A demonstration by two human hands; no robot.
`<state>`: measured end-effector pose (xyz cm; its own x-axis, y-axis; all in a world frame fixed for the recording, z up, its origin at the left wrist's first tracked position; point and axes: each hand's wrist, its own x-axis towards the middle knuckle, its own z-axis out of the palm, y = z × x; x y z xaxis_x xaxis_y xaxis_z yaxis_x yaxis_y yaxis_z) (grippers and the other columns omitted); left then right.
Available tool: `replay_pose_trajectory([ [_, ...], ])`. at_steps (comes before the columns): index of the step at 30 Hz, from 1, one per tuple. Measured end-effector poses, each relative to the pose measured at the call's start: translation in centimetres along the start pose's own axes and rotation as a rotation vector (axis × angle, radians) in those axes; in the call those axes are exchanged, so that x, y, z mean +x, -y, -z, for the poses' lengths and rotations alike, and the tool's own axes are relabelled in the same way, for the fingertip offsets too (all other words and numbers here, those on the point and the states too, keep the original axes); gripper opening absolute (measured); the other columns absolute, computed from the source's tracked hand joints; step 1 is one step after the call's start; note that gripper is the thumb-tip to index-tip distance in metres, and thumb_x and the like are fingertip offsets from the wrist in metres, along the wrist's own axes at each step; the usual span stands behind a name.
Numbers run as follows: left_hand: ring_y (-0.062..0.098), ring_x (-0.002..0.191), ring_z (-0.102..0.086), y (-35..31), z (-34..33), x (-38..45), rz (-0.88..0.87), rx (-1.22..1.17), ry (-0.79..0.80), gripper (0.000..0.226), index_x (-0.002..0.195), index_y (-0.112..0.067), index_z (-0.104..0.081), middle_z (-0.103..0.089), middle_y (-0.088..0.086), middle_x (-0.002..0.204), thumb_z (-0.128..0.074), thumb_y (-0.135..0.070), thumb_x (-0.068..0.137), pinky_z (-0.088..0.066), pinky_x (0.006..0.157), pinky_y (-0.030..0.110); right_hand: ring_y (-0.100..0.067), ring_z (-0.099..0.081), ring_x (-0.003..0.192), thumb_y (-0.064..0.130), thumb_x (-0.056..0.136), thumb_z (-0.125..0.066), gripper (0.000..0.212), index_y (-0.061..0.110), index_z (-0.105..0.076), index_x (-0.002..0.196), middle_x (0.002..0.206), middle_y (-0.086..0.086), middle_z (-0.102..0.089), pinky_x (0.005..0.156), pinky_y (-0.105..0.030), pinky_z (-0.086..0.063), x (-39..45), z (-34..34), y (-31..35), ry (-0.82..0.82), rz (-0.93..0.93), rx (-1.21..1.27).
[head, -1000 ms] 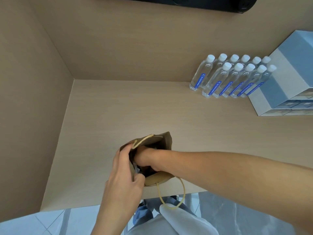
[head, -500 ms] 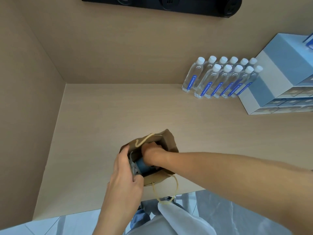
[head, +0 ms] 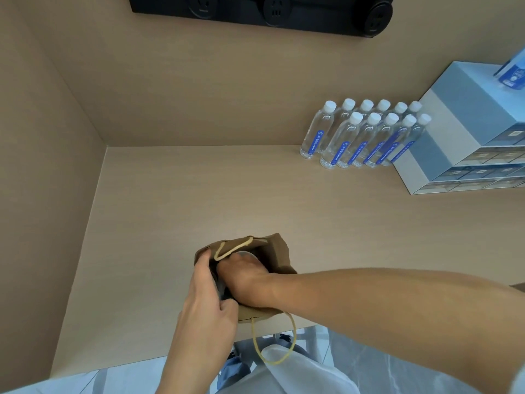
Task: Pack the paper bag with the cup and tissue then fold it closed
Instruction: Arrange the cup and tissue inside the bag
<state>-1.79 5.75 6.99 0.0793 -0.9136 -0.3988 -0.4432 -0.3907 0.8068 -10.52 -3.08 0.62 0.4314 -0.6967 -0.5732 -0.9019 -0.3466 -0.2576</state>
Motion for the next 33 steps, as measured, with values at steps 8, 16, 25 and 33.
replay_pose_trajectory([
  [8, 0.02, 0.096, -0.057, 0.0, 0.0, -0.1, -0.027, -0.013, 0.0, 0.083, 0.138, -0.05, -0.02, -0.055, -0.003, 0.123, -0.045, 0.003, 0.079, -0.041, 0.074, 0.031, -0.037, -0.057, 0.114, 0.008, 0.092, -0.051, 0.028, 0.001, -0.059, 0.118, 0.122, -0.02, -0.06, 0.094, -0.042, -0.047, 0.6, -0.8, 0.0, 0.03, -0.339, 0.43],
  [16, 0.008, 0.09, -0.057, 0.3, -0.1, -0.1, -0.033, -0.009, 0.021, 0.082, 0.135, -0.053, -0.017, -0.055, -0.002, 0.117, -0.043, 0.003, 0.081, -0.041, 0.066, 0.021, -0.019, -0.053, 0.052, 0.041, 0.089, -0.057, 0.028, 0.013, -0.06, 0.087, 0.092, -0.01, -0.065, 0.042, -0.023, -0.044, 2.0, -1.1, 0.3, 0.007, -0.608, 0.817],
  [25, 0.001, 0.086, -0.054, 0.5, 0.0, 0.2, -0.057, -0.009, -0.01, 0.084, 0.122, -0.061, -0.017, -0.054, -0.004, 0.113, -0.044, 0.004, 0.078, -0.035, 0.065, 0.008, -0.035, -0.062, 0.109, 0.01, 0.084, -0.063, 0.028, 0.009, -0.064, 0.112, 0.115, -0.015, -0.066, 0.092, -0.042, -0.053, 2.8, -2.6, 0.6, -0.083, -0.371, 0.442],
  [33, -0.009, 0.086, -0.053, 0.7, 0.0, 0.6, -0.062, -0.031, -0.012, 0.081, 0.123, -0.059, -0.021, -0.054, -0.018, 0.1, -0.045, 0.004, 0.079, -0.036, 0.063, 0.008, -0.034, -0.059, 0.112, 0.013, 0.088, -0.058, 0.031, 0.006, -0.06, 0.118, 0.12, -0.016, -0.063, 0.096, -0.042, -0.05, 2.9, -2.2, 0.8, -0.015, -0.313, 0.455],
])
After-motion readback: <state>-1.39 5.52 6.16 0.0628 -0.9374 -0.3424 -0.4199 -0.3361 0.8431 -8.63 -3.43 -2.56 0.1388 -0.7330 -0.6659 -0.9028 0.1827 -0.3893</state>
